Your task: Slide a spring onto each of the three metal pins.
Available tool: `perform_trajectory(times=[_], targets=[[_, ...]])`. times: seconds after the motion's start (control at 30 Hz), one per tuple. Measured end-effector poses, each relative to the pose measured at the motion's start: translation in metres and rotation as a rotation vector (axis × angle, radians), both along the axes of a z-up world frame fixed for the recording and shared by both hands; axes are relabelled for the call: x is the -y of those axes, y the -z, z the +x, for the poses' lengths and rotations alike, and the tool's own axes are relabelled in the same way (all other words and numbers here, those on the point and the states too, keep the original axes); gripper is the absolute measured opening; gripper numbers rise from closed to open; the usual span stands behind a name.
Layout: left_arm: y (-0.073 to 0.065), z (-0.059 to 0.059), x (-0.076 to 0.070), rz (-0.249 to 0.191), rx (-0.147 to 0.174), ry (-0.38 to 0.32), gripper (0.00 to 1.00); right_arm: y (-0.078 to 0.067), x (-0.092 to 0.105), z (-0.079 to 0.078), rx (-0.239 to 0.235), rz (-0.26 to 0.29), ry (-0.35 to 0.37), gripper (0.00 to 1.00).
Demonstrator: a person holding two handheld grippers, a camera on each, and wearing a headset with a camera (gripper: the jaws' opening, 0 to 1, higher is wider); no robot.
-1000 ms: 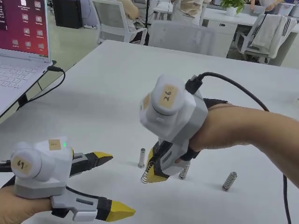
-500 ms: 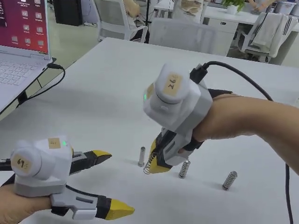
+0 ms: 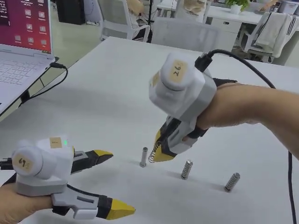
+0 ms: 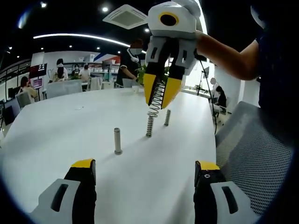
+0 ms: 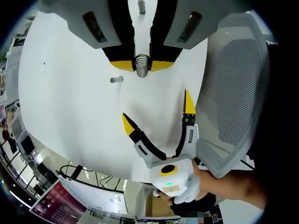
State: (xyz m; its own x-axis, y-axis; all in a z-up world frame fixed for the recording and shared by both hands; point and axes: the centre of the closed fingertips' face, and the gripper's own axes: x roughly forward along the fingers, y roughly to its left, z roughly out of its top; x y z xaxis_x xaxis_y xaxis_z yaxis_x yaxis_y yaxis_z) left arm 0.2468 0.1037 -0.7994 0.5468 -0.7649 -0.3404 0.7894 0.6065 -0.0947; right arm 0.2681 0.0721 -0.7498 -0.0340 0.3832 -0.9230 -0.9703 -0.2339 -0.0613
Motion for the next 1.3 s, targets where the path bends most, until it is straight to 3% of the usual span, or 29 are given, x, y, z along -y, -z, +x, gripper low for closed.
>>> perform_trajectory(times=[0.2, 0.7, 1.3], targets=[[0.001, 0.000, 0.000, -0.002, -0.002, -0.001, 0.83, 0.002, 0.000, 0.012, 0.017, -0.020, 0.006, 0.09], [0.005, 0.002, -0.005, -0.005, -0.004, -0.012, 0.83, 0.012, -0.012, 0.037, 0.007, -0.031, 0.031, 0.09], [0.008, 0.002, -0.006, 0.006, -0.009, -0.004, 0.81, 0.027, -0.022, 0.050, 0.018, -0.061, 0.032, 0.09]])
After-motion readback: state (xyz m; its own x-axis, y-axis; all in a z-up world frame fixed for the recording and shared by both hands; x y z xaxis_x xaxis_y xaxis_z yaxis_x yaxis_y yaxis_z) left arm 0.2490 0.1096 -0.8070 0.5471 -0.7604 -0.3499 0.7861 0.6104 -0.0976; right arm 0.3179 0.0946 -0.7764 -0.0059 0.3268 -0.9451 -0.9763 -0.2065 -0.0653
